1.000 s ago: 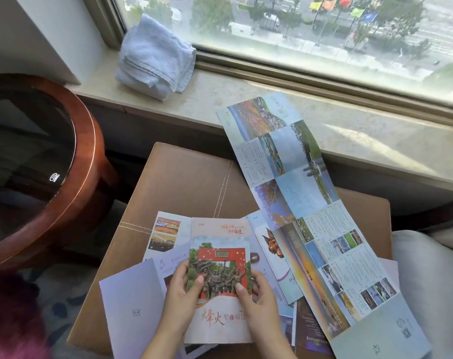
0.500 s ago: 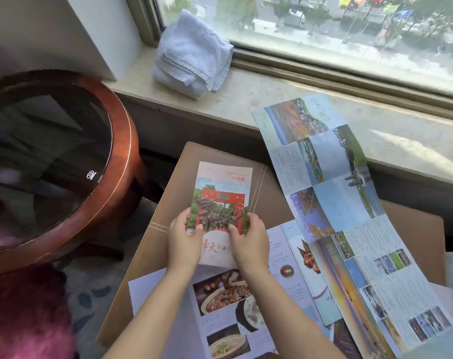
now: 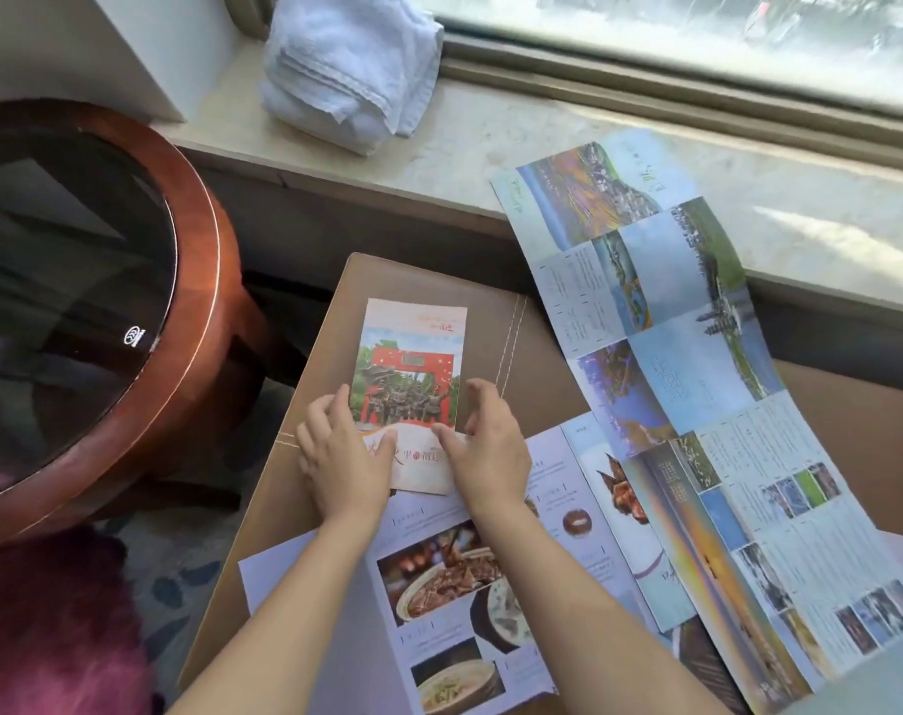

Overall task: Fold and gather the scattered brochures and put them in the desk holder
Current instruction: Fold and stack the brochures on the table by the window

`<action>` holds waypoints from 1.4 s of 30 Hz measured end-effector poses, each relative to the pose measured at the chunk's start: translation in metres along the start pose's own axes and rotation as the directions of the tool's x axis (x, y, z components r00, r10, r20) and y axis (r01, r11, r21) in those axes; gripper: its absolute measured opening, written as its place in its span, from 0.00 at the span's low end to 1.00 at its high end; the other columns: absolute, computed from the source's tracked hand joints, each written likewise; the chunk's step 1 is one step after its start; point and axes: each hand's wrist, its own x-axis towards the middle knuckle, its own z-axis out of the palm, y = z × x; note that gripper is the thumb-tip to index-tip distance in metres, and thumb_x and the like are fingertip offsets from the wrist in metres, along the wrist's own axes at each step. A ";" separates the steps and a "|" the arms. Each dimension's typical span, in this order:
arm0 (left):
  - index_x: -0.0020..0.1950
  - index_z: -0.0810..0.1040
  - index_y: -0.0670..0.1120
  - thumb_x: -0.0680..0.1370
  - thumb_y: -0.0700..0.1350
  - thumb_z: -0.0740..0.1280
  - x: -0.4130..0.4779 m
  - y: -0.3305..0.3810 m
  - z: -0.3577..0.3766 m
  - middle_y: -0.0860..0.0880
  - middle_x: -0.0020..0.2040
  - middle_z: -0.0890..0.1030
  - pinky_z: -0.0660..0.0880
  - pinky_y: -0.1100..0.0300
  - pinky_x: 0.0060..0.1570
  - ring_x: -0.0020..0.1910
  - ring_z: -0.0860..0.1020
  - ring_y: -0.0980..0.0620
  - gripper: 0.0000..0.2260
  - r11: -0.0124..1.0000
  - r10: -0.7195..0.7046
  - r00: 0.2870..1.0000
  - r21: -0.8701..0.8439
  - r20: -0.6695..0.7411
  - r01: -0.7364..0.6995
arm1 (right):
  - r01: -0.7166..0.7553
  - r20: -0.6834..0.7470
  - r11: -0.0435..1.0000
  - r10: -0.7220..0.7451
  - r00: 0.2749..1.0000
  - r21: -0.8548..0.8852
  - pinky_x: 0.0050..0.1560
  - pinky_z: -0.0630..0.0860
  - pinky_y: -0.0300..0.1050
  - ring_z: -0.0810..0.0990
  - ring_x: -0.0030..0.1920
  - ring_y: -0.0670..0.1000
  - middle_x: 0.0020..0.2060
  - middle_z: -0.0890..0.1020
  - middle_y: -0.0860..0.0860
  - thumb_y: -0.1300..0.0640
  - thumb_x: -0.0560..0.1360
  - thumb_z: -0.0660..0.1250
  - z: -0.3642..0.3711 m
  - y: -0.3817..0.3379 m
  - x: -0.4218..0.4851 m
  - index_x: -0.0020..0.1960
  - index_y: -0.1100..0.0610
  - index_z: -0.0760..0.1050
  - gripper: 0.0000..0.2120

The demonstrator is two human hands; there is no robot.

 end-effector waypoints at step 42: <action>0.24 0.66 0.46 0.70 0.50 0.75 -0.139 0.208 0.026 0.47 0.23 0.67 0.63 0.58 0.30 0.26 0.66 0.52 0.22 0.798 0.103 0.802 -0.530 0.588 0.286 | -0.329 -0.068 0.531 0.595 0.801 0.781 0.31 0.79 0.43 0.82 0.37 0.47 0.39 0.83 0.47 0.37 0.72 0.64 -0.218 0.109 -0.040 0.46 0.49 0.77 0.16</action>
